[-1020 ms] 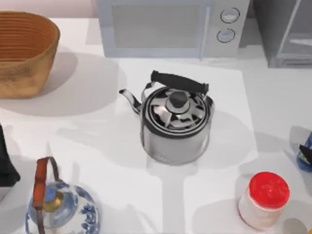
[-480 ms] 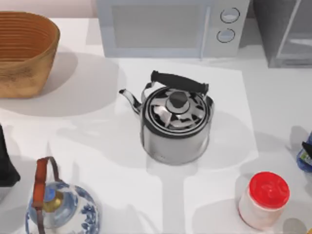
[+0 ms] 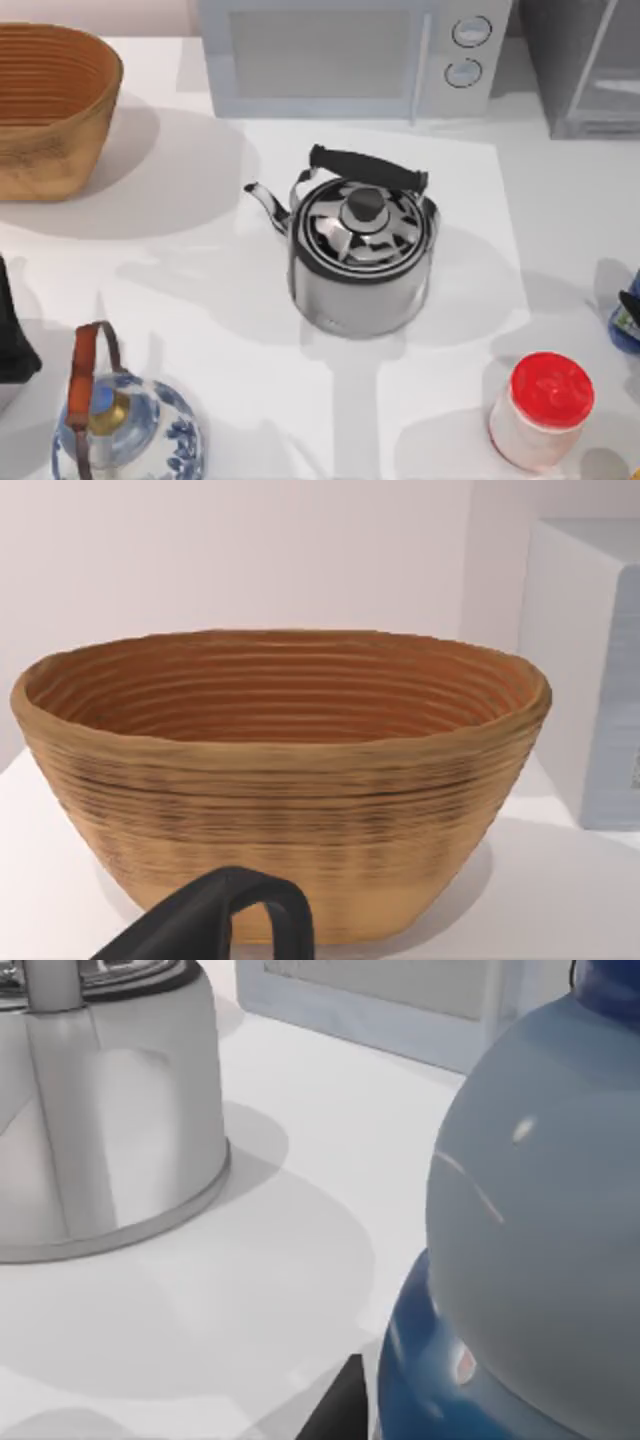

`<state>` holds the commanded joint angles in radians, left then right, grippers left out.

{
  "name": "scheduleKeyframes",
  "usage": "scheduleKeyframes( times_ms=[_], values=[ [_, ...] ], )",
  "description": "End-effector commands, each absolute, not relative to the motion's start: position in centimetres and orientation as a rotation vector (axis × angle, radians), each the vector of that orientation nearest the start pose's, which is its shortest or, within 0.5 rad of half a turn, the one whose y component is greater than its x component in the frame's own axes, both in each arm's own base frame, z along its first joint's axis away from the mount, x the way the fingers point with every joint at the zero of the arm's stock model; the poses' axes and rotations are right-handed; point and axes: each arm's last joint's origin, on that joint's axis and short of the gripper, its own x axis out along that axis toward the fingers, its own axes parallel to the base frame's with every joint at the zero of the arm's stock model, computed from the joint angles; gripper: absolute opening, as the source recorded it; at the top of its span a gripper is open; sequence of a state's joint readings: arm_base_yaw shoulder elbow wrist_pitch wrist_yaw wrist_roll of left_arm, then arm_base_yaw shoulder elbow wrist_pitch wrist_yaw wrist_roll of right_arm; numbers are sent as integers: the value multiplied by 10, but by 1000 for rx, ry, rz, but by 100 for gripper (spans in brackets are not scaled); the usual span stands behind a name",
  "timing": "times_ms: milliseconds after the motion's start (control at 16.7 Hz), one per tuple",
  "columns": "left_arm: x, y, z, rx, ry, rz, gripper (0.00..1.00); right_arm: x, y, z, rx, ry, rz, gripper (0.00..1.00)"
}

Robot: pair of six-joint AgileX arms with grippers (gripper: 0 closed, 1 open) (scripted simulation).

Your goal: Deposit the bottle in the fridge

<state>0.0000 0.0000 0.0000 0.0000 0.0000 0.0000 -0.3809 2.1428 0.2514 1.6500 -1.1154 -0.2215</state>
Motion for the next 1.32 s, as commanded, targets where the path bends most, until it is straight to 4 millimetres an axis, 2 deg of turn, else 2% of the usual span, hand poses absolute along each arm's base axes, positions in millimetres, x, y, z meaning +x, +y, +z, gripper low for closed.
scheduleKeyframes(
  times_ms=[300,720,1020,1320],
  values=[
    [106,-1,160,0,0,0,100,231,-70,56,-101,76,770,1],
    [106,-1,160,0,0,0,100,250,-116,82,-152,90,754,1],
    [106,-1,160,0,0,0,100,240,-147,95,-120,120,749,1],
    [106,-1,160,0,0,0,100,224,-157,97,-55,116,765,1]
  ],
)
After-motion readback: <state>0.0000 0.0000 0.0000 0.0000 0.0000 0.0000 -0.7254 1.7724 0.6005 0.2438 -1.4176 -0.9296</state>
